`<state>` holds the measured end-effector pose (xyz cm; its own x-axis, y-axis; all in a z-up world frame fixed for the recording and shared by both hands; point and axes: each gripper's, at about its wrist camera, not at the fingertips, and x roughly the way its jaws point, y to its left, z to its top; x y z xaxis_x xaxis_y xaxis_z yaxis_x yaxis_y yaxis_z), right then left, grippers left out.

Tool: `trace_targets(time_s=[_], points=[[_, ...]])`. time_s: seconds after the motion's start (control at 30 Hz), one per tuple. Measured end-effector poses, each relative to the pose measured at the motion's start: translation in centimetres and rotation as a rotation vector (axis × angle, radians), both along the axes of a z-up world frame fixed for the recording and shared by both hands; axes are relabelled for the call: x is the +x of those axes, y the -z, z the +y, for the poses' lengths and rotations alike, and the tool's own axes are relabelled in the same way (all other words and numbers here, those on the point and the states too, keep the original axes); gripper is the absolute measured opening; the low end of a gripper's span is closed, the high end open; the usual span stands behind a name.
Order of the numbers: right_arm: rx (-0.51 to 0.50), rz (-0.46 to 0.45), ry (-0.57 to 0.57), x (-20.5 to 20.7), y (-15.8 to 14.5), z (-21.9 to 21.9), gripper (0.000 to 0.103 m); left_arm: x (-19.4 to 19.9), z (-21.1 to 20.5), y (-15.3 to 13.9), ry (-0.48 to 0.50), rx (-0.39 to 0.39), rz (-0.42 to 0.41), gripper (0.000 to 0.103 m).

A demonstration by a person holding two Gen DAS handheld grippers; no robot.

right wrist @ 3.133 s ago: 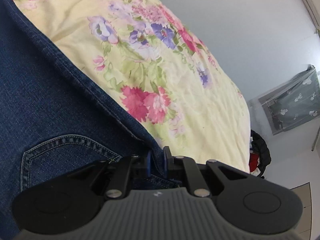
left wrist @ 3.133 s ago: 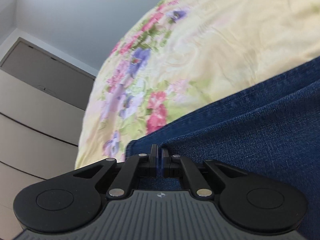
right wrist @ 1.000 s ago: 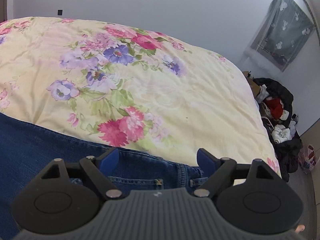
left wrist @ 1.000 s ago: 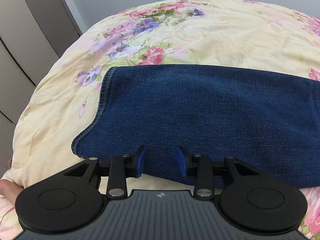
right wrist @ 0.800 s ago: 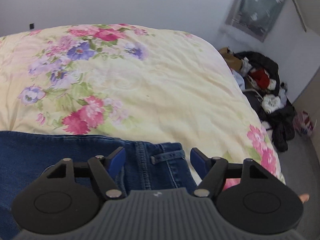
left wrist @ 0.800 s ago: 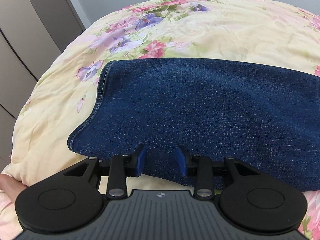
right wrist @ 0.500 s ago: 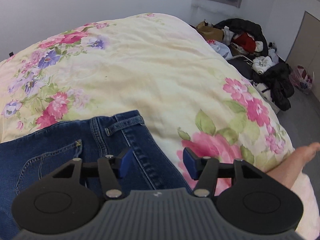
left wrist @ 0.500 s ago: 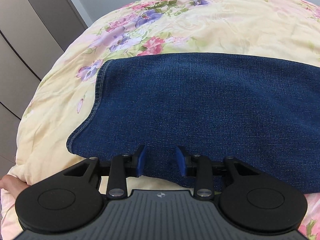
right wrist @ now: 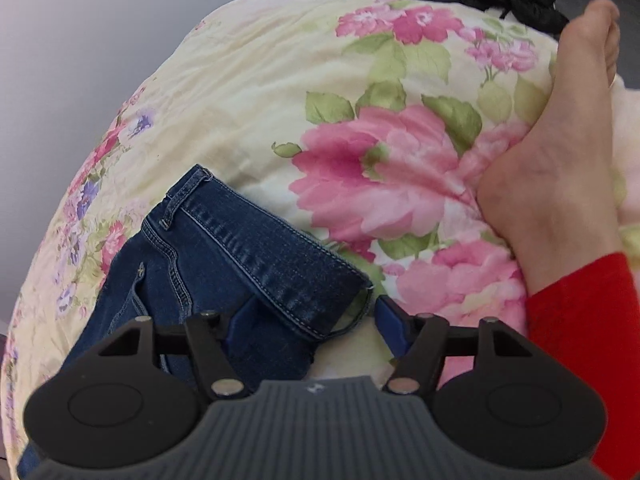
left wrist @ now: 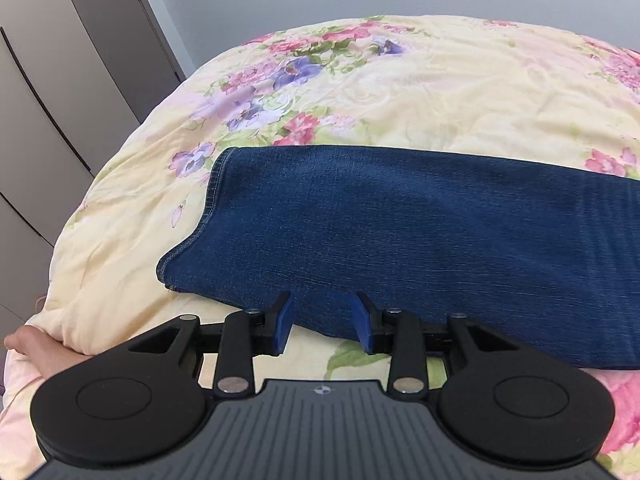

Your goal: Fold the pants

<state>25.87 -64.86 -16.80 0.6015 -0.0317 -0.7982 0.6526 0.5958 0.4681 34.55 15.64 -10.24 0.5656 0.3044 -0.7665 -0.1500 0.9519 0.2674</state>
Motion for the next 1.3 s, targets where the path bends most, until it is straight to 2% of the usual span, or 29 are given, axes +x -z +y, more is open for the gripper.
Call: trace_targets(time_s=[0.07,0.17,0.3,0.37,0.43,0.53,0.6,0.63,0.7,0.73,0.8,0.87,0.93,1.1,1.2,1.3], points=[[-0.023,0.0,-0.007,0.6,-0.2,0.3,0.037,-0.4,-0.3,-0.4,0.005,0.008,0.0,0.041],[-0.181,0.013,-0.121,2.0,-2.5,1.8,0.014,-0.8,-0.4,-0.7,0.005,0.019,0.005,0.041],[-0.488,0.088,-0.279,4.0,-5.0,4.8,0.008,-1.2,-0.4,-0.9,-0.003,0.023,0.008,0.041],[-0.575,0.125,-0.319,4.9,-4.8,5.5,0.008,-1.4,-0.2,-0.9,-0.003,0.02,0.008,0.041],[-0.634,0.194,-0.36,6.1,-3.3,5.9,0.008,-1.6,0.0,-0.9,-0.001,0.013,0.011,0.041],[-0.656,0.266,-0.39,6.8,-1.2,6.4,0.009,-2.2,0.5,-1.1,0.006,-0.005,0.01,0.041],[-0.678,0.297,-0.399,6.8,-1.1,6.7,0.019,-2.5,0.9,-1.2,0.013,-0.012,0.007,0.041],[-0.723,0.311,-0.409,6.7,-1.4,7.3,0.025,-2.8,1.1,-1.3,0.013,-0.016,0.003,0.041],[-0.837,0.334,-0.434,6.2,-2.5,8.7,0.048,-3.2,1.6,-1.4,0.009,-0.033,0.0,0.041],[-0.899,0.331,-0.443,5.6,-3.3,9.7,0.051,-3.4,1.8,-1.5,0.009,-0.038,0.0,0.041],[-0.947,0.308,-0.466,4.4,-4.8,11.8,0.051,-3.9,2.1,-1.7,0.015,-0.041,-0.005,0.041],[-0.926,0.254,-0.493,3.0,-6.2,14.4,0.051,-4.3,2.4,-2.0,0.017,-0.047,-0.012,0.041],[-0.859,0.173,-0.554,1.1,-7.3,17.8,0.051,-4.8,2.7,-2.3,0.012,-0.064,-0.022,0.041],[-0.659,0.057,-0.671,-3.5,-6.6,26.1,0.05,-6.3,3.2,-2.7,0.021,-0.092,-0.042,0.041],[-0.547,-0.001,-0.663,-6.1,-5.2,29.5,0.048,-7.0,3.3,-2.7,0.032,-0.107,-0.046,0.041],[-0.519,-0.009,-0.604,-6.7,-3.1,31.7,0.043,-7.5,3.3,-2.6,0.032,-0.124,-0.052,0.041]])
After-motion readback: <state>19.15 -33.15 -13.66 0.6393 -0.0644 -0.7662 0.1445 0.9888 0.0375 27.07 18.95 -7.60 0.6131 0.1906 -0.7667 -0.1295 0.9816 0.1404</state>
